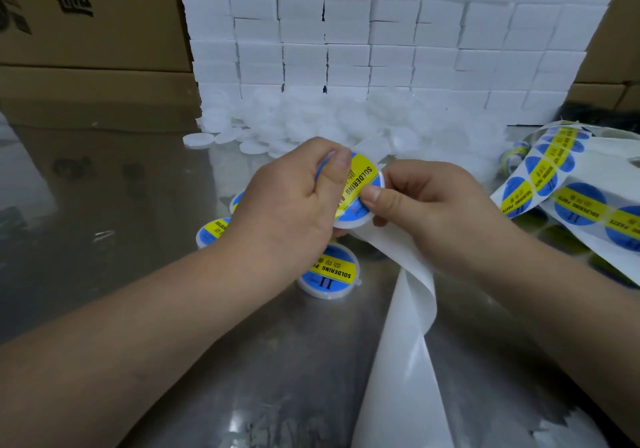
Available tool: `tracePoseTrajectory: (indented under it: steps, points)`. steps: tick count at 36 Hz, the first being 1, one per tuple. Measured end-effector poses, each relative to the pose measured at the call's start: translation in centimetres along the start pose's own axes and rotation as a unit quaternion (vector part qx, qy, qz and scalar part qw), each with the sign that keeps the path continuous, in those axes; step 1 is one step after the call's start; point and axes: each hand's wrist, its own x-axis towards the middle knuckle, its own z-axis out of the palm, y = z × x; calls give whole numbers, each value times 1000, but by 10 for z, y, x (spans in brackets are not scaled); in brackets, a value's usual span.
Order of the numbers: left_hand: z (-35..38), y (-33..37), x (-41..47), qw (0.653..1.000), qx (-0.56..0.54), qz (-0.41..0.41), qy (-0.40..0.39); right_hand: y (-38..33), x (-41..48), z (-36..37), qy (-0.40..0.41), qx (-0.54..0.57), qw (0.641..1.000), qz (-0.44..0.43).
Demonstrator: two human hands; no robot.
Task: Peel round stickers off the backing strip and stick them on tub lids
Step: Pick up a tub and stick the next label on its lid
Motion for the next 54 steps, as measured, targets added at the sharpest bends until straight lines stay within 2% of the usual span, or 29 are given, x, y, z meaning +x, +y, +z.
tracePoseTrajectory:
  steps: [4, 7, 11, 14, 17, 22, 25, 27, 29, 31, 34, 36, 38, 43, 46, 48, 50, 52, 54]
  points:
    - [-2, -4, 1, 996, 88, 19, 28, 4, 0, -2, 22, -28, 999, 18]
    - [-6, -11, 8, 988, 141, 6, 60, 2, 0, -4, 61, 0, 998, 21]
    - [-11, -23, 21, 969, 239, -57, 35, -2, 0, -5, 89, 50, 995, 7]
    - [-8, -30, 26, 937, 325, -128, -3, -2, 0, -5, 92, 28, 995, -23]
    - [-6, -33, 29, 927, 341, -155, -15, -3, -1, -5, 91, 22, 994, -52]
    - [-5, -36, 31, 933, 336, -128, 15, -3, -2, -5, 115, 9, 989, -89]
    - [-4, -31, 28, 957, 280, -42, 68, -2, -3, -4, 110, 16, 988, -110]
    - [-4, -20, 24, 983, 161, -18, 82, -1, -3, -4, 105, 17, 987, -121]
    - [-2, -8, 18, 998, -13, -42, 46, -1, -3, -3, 97, 28, 986, -130]
    - [0, 2, 12, 986, -150, -75, -15, -3, -4, -3, 85, 46, 986, -136]
    - [-1, 7, 9, 947, -275, -119, -111, -6, -7, -2, 70, 60, 985, -148]
    - [-3, 8, 11, 920, -330, -142, -159, -11, -10, -3, 57, 69, 984, -156]
    - [-6, 9, 11, 900, -368, -161, -172, -15, -13, -4, 38, 98, 981, -163]
    - [-8, 10, 13, 884, -391, -214, -136, -18, -17, -5, -2, 106, 976, -191]
    - [-7, 8, 15, 887, -386, -229, -109, -17, -18, -4, -17, 96, 974, -205]
    - [-7, 7, 16, 887, -389, -229, -96, -16, -17, -3, 23, 104, 970, -219]
    - [-7, 7, 17, 884, -400, -229, -77, -16, -15, -4, 111, 138, 961, -211]
    - [-9, 6, 18, 882, -408, -227, -63, -15, -10, -8, 210, 180, 946, -171]
    - [-10, 6, 18, 881, -414, -220, -57, -12, -4, -14, 272, 183, 940, -91]
